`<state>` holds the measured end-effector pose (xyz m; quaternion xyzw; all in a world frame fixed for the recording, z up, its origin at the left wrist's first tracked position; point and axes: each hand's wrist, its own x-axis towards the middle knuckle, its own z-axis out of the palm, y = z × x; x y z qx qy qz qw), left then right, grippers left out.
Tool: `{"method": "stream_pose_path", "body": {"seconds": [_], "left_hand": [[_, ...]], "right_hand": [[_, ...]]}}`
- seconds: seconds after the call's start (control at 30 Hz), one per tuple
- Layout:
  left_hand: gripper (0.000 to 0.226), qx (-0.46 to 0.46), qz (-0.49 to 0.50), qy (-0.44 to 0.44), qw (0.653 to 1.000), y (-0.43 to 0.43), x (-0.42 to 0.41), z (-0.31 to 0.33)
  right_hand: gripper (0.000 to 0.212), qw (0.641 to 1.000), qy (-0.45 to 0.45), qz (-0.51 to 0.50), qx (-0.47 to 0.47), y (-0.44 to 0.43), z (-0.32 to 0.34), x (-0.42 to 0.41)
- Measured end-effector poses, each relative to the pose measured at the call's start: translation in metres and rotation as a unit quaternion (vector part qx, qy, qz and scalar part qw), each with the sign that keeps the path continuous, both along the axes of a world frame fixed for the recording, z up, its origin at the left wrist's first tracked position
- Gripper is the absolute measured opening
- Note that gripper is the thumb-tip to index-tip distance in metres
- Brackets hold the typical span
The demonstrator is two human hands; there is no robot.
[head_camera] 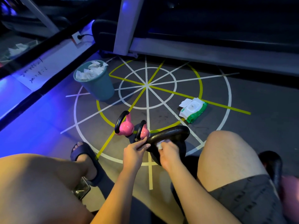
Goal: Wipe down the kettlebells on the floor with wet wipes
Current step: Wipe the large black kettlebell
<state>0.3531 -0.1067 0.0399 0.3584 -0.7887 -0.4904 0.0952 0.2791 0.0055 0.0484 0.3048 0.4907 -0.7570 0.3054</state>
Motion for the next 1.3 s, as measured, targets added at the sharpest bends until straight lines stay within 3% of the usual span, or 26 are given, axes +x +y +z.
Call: {"method": "stream_pose_path", "body": {"seconds": [0.1,0.3,0.43,0.63,0.8,0.97,1.13,1.2,1.3], "left_hand": [[0.037,-0.004,-0.003,-0.002,1.0,-0.002,0.0,0.001],[0.037,0.0,0.001,0.001,1.0,0.001,0.0,0.0],[0.037,0.001,-0.001,0.005,1.0,-0.001,0.0,-0.001],[0.039,-0.012,-0.011,-0.003,1.0,0.0,0.001,-0.002],[0.038,-0.013,-0.008,0.002,1.0,-0.002,0.001,-0.004],[0.039,-0.022,-0.016,-0.004,1.0,-0.004,0.001,-0.005],[0.04,-0.028,-0.022,0.015,0.999,-0.007,0.001,-0.005],[0.043,-0.034,-0.023,0.019,0.999,-0.007,-0.001,-0.002],[0.052,-0.054,-0.016,-0.002,0.998,-0.005,-0.01,0.007]], "right_hand": [[0.02,0.998,-0.018,0.045,-0.036,-0.005,0.0,0.009],[0.023,0.998,-0.035,-0.047,-0.001,0.015,0.01,-0.016],[0.023,0.998,-0.03,0.061,0.013,-0.01,0.005,0.011],[0.01,0.985,-0.114,-0.118,-0.046,0.015,0.013,-0.024],[0.02,0.998,-0.041,0.046,0.0,-0.011,0.004,0.012],[0.014,0.988,-0.09,-0.114,-0.054,0.014,0.007,-0.021],[0.023,0.998,-0.04,-0.044,-0.038,-0.002,0.011,0.0],[0.021,0.992,-0.061,-0.08,-0.08,0.003,0.006,-0.003],[0.025,0.994,-0.059,-0.09,-0.013,0.02,-0.002,-0.027]]}}
